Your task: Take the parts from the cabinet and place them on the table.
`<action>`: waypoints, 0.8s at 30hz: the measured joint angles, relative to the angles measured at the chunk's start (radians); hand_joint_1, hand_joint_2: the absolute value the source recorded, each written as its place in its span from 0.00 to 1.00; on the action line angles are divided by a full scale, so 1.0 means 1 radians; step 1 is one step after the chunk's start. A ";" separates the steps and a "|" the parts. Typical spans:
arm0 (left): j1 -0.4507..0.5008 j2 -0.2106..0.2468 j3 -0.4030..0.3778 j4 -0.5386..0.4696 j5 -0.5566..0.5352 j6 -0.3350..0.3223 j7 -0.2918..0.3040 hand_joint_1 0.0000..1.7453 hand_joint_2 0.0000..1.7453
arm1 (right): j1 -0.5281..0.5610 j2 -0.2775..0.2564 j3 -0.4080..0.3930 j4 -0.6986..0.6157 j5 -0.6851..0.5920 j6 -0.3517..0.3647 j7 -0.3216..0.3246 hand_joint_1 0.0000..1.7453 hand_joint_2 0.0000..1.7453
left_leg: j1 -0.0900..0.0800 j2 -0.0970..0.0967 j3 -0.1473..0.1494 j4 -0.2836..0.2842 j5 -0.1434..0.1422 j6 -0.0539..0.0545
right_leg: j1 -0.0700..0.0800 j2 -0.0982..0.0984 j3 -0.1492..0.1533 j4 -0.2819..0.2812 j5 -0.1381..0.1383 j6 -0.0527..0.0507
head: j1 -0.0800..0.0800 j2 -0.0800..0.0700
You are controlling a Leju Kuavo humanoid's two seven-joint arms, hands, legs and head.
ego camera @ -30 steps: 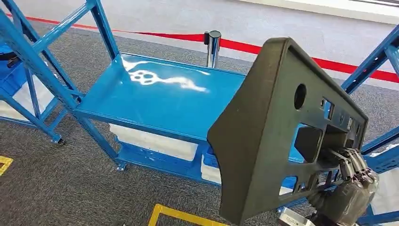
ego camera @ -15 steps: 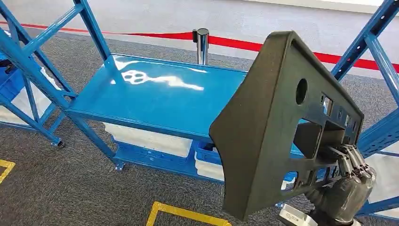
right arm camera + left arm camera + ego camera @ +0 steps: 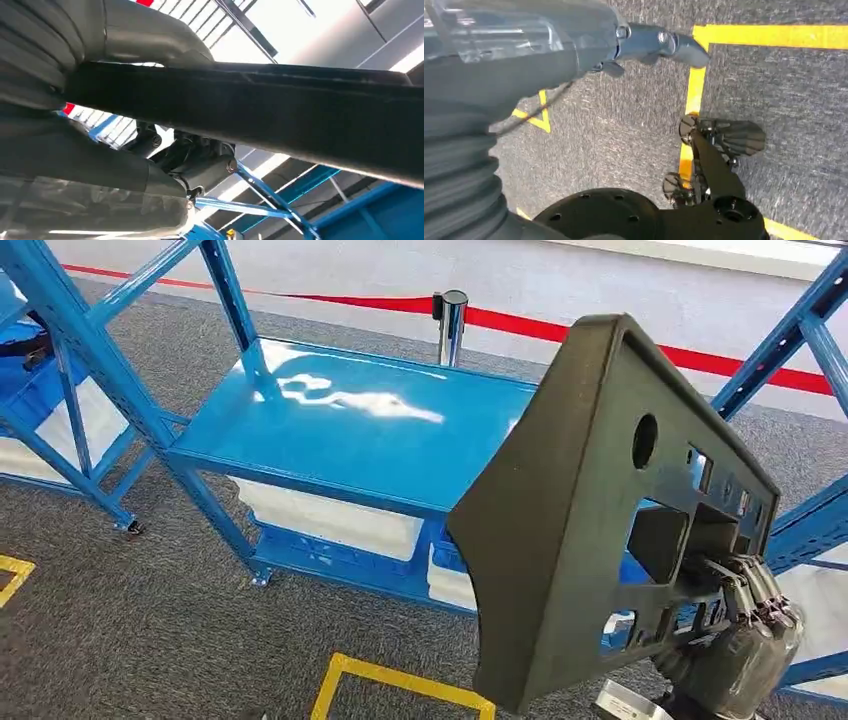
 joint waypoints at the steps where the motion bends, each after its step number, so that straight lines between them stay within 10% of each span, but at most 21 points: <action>1: 0.000 0.000 0.000 0.000 0.000 0.000 0.000 0.00 1.00 | -0.001 0.000 0.000 0.000 0.000 0.000 0.000 0.77 1.00 | 0.000 -0.001 0.000 0.000 0.003 -0.003 | 0.002 0.000 0.057 -0.092 0.028 -0.006 | 0.000 0.000; 7: -0.001 -0.001 0.000 0.000 0.000 0.000 0.000 0.00 1.00 | 0.000 0.003 -0.002 -0.002 0.000 0.000 -0.002 0.77 1.00 | 0.001 -0.003 -0.015 0.000 0.016 -0.039 | 0.002 -0.003 0.075 -0.171 0.043 -0.028 | -0.001 0.000; 12: 0.000 -0.001 0.000 0.001 -0.004 -0.002 0.003 0.00 1.00 | 0.007 0.006 -0.006 -0.003 0.000 0.000 -0.007 0.77 1.00 | 0.000 -0.003 -0.112 0.310 -0.176 -0.045 | 0.007 -0.005 0.030 -0.165 0.074 -0.050 | -0.021 0.000; 14: 0.000 -0.001 0.000 0.001 -0.005 -0.002 0.005 0.00 1.00 | 0.014 0.006 -0.009 -0.003 -0.004 0.000 -0.008 0.77 1.00 | 0.001 -0.002 -0.059 0.253 -0.130 -0.045 | 0.006 -0.005 0.012 -0.159 0.083 -0.048 | -0.027 0.000; 17: -0.002 -0.001 0.000 0.001 -0.007 -0.002 0.011 0.00 1.00 | 0.023 0.006 -0.016 -0.003 -0.006 0.000 -0.008 0.77 1.00 | 0.004 -0.002 0.103 -0.007 -0.066 -0.046 | 0.008 -0.005 -0.004 -0.147 0.090 -0.035 | -0.042 0.000; 22: 0.002 -0.010 0.000 0.002 -0.016 -0.002 0.031 0.00 1.00 | 0.051 0.004 -0.032 -0.010 -0.008 -0.001 -0.006 0.77 1.00 | 0.003 0.000 0.082 -0.019 -0.052 -0.019 | 0.009 -0.005 -0.022 -0.134 0.100 -0.014 | -0.034 0.000; 24: 0.001 -0.010 0.000 0.001 -0.019 -0.002 0.040 0.00 1.00 | 0.074 0.001 -0.044 -0.019 -0.008 -0.001 0.003 0.77 1.00 | 0.002 0.000 0.065 -0.019 -0.039 -0.001 | 0.004 -0.004 -0.051 -0.053 0.009 -0.002 | -0.016 0.000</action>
